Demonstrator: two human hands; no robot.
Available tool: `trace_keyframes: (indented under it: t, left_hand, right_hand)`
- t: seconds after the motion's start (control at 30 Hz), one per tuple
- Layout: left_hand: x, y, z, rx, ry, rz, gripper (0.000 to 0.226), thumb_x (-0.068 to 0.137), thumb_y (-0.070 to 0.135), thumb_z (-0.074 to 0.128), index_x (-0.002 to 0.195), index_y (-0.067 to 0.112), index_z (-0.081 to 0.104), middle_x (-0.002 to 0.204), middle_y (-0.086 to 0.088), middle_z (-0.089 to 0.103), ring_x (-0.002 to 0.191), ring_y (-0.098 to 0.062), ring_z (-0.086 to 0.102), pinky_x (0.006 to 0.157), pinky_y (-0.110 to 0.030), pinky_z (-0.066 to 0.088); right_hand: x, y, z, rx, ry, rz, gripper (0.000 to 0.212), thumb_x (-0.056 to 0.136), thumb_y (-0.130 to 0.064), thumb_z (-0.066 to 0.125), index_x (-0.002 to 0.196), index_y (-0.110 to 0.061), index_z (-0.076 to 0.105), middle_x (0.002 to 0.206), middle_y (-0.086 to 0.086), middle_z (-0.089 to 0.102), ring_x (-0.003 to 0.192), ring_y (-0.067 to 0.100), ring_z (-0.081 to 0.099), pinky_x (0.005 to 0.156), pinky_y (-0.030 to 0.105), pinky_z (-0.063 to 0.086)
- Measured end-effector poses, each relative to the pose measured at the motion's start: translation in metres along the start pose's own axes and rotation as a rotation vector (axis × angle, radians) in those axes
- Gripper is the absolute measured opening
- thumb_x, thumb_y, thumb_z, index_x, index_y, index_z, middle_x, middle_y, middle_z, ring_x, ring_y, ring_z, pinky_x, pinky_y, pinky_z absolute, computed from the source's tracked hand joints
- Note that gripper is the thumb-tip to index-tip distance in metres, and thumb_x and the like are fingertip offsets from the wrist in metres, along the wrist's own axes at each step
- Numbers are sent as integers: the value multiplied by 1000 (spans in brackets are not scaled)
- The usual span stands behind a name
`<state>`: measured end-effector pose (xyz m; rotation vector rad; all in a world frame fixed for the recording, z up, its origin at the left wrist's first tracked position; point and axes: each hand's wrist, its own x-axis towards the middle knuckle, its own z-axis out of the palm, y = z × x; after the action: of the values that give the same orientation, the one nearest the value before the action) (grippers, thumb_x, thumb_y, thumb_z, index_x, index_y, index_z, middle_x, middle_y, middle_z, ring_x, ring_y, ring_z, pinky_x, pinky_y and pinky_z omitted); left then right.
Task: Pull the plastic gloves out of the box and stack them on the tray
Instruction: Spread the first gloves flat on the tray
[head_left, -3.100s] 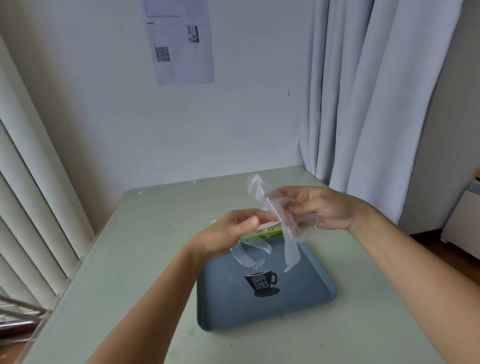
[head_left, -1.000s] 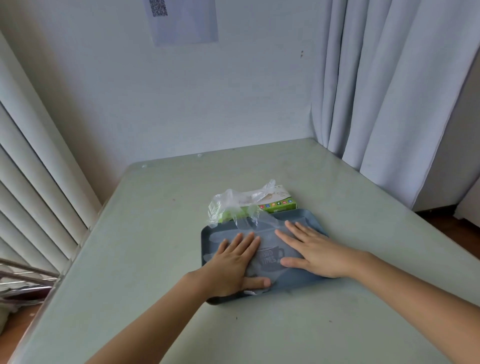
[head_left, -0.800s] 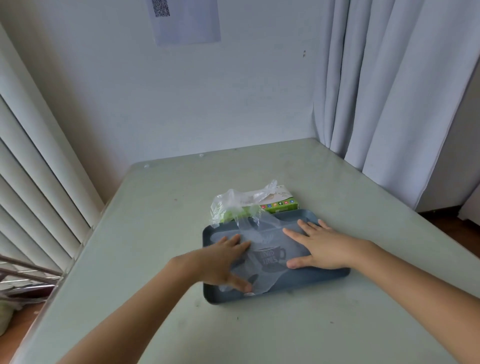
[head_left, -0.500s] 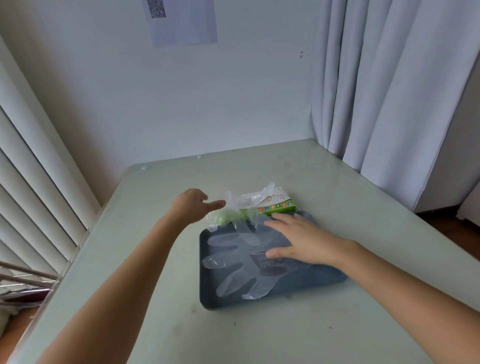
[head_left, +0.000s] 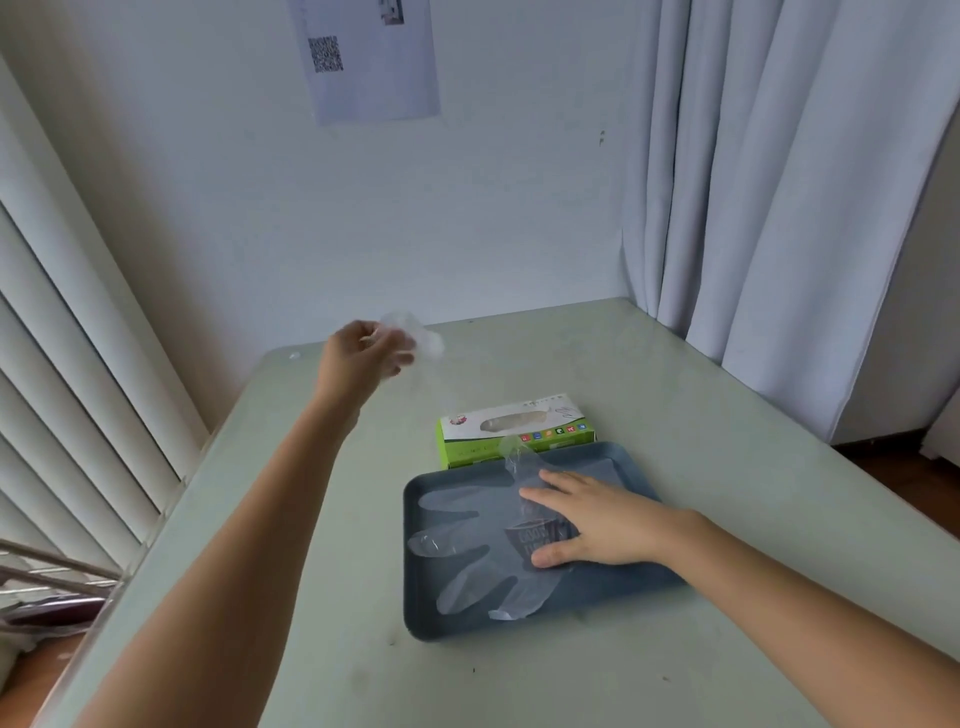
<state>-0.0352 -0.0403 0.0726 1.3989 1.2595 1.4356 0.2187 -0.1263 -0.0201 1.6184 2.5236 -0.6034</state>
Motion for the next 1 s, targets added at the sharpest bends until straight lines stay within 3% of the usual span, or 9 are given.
trace_keyframes:
  t: [0.13, 0.27, 0.37, 0.47, 0.6, 0.7, 0.77, 0.83, 1.0]
  left_hand:
    - [-25, 36, 10, -423, -459, -4, 15, 80, -4, 59, 81, 9, 66, 72, 1, 64, 63, -8, 59, 65, -17, 49]
    - [-45, 32, 23, -1071, -907, -315, 29, 74, -17, 57, 96, 0, 68, 97, -12, 67, 81, -20, 68, 72, -28, 57]
    - [-58, 15, 37, -1045, -1151, -378, 41, 82, -15, 48, 122, -6, 46, 114, -25, 61, 89, -28, 66, 78, -32, 55]
    - [-64, -14, 48, -610, -1043, -377, 46, 66, -2, 63, 110, 8, 67, 88, -10, 68, 67, -12, 64, 60, -20, 50]
    - [-73, -37, 53, -262, -850, -305, 41, 69, -4, 52, 103, 11, 70, 60, 3, 53, 49, -4, 44, 47, -11, 33]
    - [-71, -36, 51, -155, -807, -190, 38, 71, -4, 53, 103, 11, 68, 76, -12, 50, 63, -12, 47, 58, -16, 38]
    - [-67, -32, 49, -41, -815, -90, 40, 74, -3, 55, 113, 8, 63, 89, -19, 56, 78, -20, 56, 71, -25, 46]
    - [-65, -26, 47, 19, -802, -27, 41, 77, -1, 58, 116, 8, 62, 100, -14, 65, 91, -25, 62, 81, -31, 49]
    - [-58, -19, 48, 176, -729, 97, 44, 80, -2, 68, 118, 18, 62, 110, -1, 68, 101, -22, 64, 92, -30, 51]
  right_hand:
    - [4, 4, -6, 52, 13, 2, 81, 81, -61, 61, 149, -39, 22, 160, -7, 6, 147, 15, 6, 119, 36, 14]
    - [3, 8, -11, 119, 39, -2, 73, 81, -58, 64, 144, -39, 35, 157, -10, 19, 144, 12, 15, 117, 33, 16]
    - [4, 14, -15, 197, 34, -13, 63, 82, -52, 66, 139, -34, 45, 153, -9, 29, 141, 10, 25, 113, 25, 19]
    - [0, 18, -25, 497, -28, 4, 65, 80, -40, 68, 136, -16, 47, 139, 0, 45, 132, 16, 40, 114, 29, 24]
    - [2, 27, -29, 679, 213, 14, 7, 92, -16, 62, 91, -18, 68, 79, -16, 69, 80, 0, 61, 78, 18, 44]
    - [2, 31, -35, 1157, 246, 43, 56, 79, -63, 62, 91, -9, 75, 88, 5, 66, 83, 18, 59, 78, 32, 43]
    - [-3, 33, -44, 1429, 48, -3, 78, 83, -70, 43, 113, -2, 67, 107, 15, 67, 100, 25, 62, 95, 37, 46]
    - [-7, 32, -51, 1376, -17, -66, 92, 78, -75, 42, 125, 1, 58, 119, 20, 62, 112, 29, 58, 105, 40, 42]
    - [-11, 23, -66, 1252, 277, -85, 70, 47, -53, 87, 87, 1, 69, 90, 13, 71, 88, 22, 66, 80, 23, 54]
